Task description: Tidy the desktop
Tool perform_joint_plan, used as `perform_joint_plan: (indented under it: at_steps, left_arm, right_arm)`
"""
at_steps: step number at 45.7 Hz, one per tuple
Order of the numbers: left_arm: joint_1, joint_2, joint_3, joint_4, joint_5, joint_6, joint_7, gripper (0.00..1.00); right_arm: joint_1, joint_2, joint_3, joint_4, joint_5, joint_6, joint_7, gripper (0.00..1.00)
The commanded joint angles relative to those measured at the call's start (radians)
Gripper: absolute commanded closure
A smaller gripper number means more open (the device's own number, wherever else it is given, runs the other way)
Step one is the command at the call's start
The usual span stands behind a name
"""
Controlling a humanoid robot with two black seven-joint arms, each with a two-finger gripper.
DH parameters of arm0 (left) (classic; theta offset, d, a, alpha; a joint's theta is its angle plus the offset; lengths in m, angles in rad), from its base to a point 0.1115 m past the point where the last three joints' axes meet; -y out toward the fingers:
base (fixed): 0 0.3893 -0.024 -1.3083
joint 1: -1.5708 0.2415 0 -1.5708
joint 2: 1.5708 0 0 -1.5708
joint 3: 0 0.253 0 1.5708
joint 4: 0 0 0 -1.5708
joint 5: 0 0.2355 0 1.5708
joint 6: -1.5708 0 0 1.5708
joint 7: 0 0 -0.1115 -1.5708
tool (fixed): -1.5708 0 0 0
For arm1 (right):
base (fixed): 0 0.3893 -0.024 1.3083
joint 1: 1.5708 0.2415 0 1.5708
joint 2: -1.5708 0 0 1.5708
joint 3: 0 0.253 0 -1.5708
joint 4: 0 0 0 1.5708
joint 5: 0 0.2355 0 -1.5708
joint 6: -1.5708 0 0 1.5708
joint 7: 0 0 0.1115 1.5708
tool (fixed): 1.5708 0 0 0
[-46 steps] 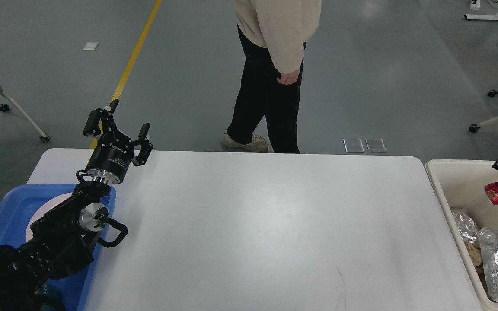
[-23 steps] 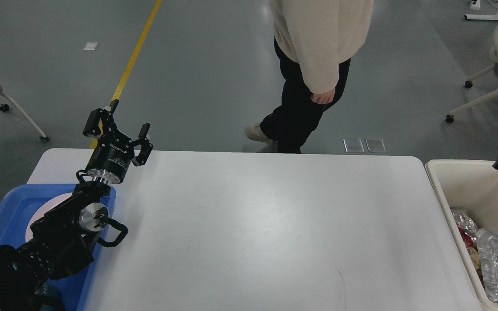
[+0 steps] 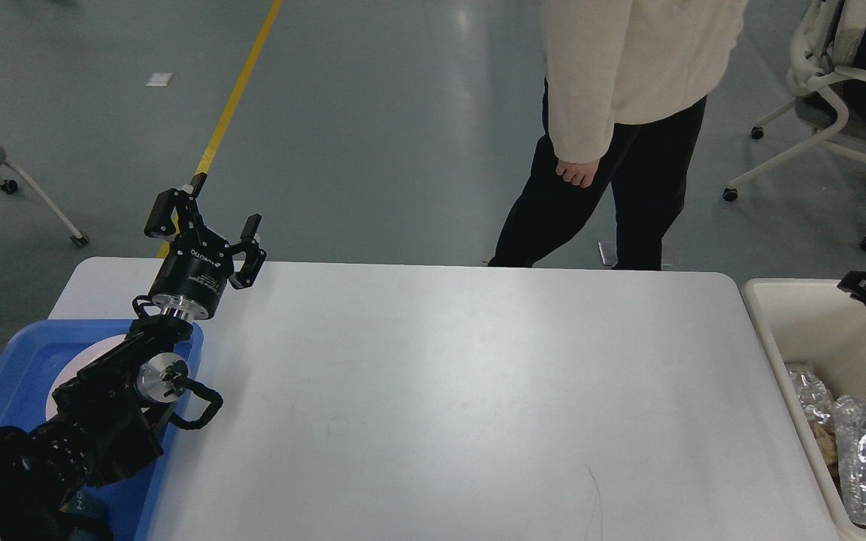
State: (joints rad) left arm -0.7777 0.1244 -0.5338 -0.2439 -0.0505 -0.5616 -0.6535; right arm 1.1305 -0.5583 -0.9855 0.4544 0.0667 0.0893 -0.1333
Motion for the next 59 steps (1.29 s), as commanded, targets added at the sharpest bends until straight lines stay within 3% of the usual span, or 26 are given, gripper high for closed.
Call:
perform_joint_plan:
  at_steps: [1,9,23,29,37,43,50,59]
  left_arm:
    - [0.000,0.000,0.000,0.000,0.000,0.000,0.000,0.03]
    - [0.000,0.000,0.000,0.000,0.000,-0.001,0.000,0.03]
    - [0.001,0.000,0.000,0.000,0.000,0.000,0.000,0.04]
    - [0.000,0.000,0.000,0.000,0.000,0.000,0.000,0.03]
    - [0.000,0.000,0.000,0.000,0.000,0.000,0.000,0.03]
    - [0.000,0.000,0.000,0.000,0.000,0.000,0.000,0.03]
    - [0.000,0.000,0.000,0.000,0.000,0.000,0.000,0.03]
    - [0.000,0.000,0.000,0.000,0.000,0.000,0.000,0.03]
  right_arm:
    - [0.124,-0.090,0.001,0.157,-0.008,0.081,0.000,0.00]
    - [0.241,-0.114,0.019,0.193,-0.008,0.210,-0.002,0.00]
    - [0.403,-0.095,0.333,0.233,-0.008,0.386,-0.009,0.00]
    - [0.449,-0.017,0.422,0.254,-0.008,0.379,-0.011,0.00]
    - [0.398,0.110,0.594,0.169,-0.007,0.340,-0.009,0.00]
    - [0.272,0.262,0.821,-0.026,-0.007,0.270,-0.009,0.00]
    - [0.189,0.432,1.056,-0.266,-0.007,0.265,-0.002,0.00]
    - [0.149,0.451,1.222,-0.290,-0.004,0.267,0.001,0.00]
